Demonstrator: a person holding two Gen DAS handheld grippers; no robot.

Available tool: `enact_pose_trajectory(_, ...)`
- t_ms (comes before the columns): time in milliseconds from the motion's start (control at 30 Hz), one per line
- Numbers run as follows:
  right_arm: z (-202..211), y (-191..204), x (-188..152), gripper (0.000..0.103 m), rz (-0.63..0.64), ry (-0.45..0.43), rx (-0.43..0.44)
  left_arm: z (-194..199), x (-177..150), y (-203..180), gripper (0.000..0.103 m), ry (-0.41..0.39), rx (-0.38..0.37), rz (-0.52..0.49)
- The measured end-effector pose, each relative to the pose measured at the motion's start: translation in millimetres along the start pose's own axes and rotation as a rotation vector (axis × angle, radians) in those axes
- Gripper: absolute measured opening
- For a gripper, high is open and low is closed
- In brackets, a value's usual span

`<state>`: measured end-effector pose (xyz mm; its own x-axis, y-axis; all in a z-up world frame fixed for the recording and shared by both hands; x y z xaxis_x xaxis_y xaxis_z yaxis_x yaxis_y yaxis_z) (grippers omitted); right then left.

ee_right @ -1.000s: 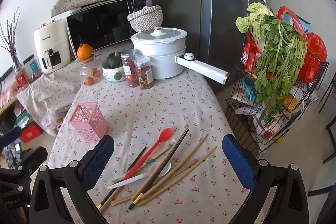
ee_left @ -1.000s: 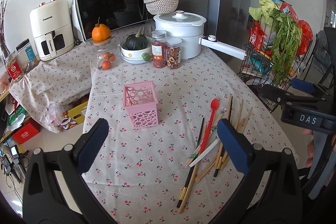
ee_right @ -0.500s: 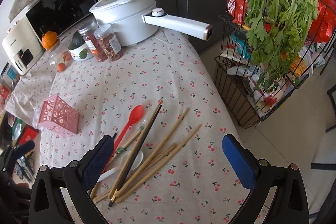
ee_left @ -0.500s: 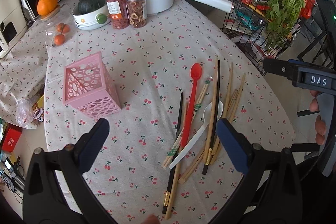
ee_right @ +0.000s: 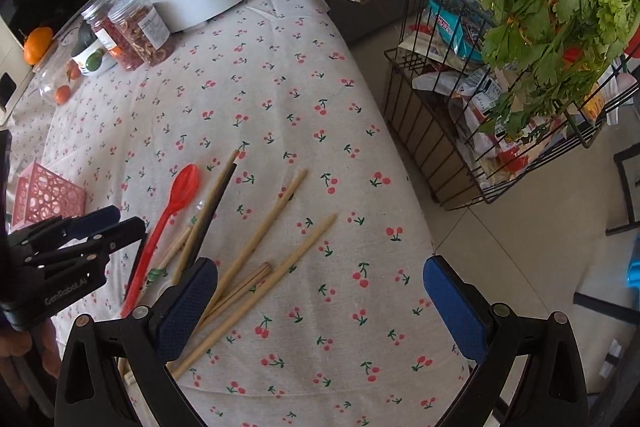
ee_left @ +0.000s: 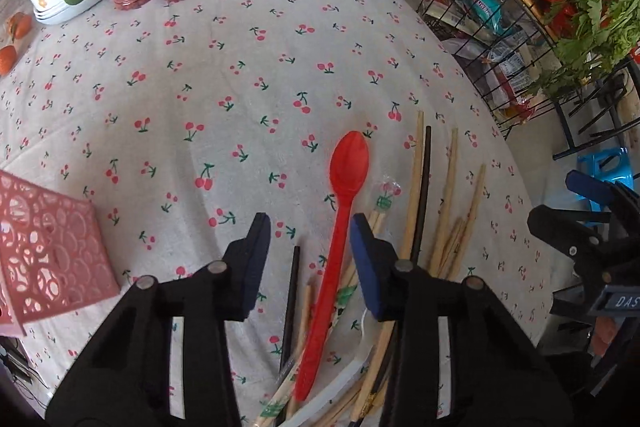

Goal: Organize utensils
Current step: 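Reach the left gripper down to the red spoon and close on it, then lift the red spoon with the left gripper while the right gripper grasps a wooden chopstick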

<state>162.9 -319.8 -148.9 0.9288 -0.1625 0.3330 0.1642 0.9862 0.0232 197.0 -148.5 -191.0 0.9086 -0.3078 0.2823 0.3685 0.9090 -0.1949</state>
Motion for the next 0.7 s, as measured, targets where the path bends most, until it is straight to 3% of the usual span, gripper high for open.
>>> enact_pose_trajectory(267, -14, -12, 4, 0.103, -0.017, 0.036, 0.001, -28, 12, -22, 0.039, 0.056, 0.006, -0.099)
enact_pose_trajectory(367, -19, -12, 5, 0.103, -0.017, 0.051, 0.009, -31, 17, -25, 0.017, 0.055, 0.006, -0.108)
enact_pose_trajectory(400, -21, -12, 5, 0.103, -0.019, 0.055, 0.013, -32, 18, -25, 0.017, 0.051, 0.0, -0.098)
enact_pose_trajectory(500, -26, -11, 6, 0.103, -0.028, 0.068, 0.025, -24, 16, -24, 0.004, 0.015, -0.012, -0.081)
enact_pose_trajectory(700, -34, -5, 7, 0.103, -0.061, 0.083, 0.082, 22, 2, -8, 0.003, -0.093, -0.04, -0.072)
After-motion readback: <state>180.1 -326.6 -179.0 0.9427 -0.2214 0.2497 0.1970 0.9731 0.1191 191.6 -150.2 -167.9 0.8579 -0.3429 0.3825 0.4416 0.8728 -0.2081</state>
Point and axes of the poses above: each gripper's, at about its wrist camera, not at the fingertips, and z roughly against the way its jaws point, y to its left, x to its top, the point moved 4 cm from there along -z, roughly the way its jaws point
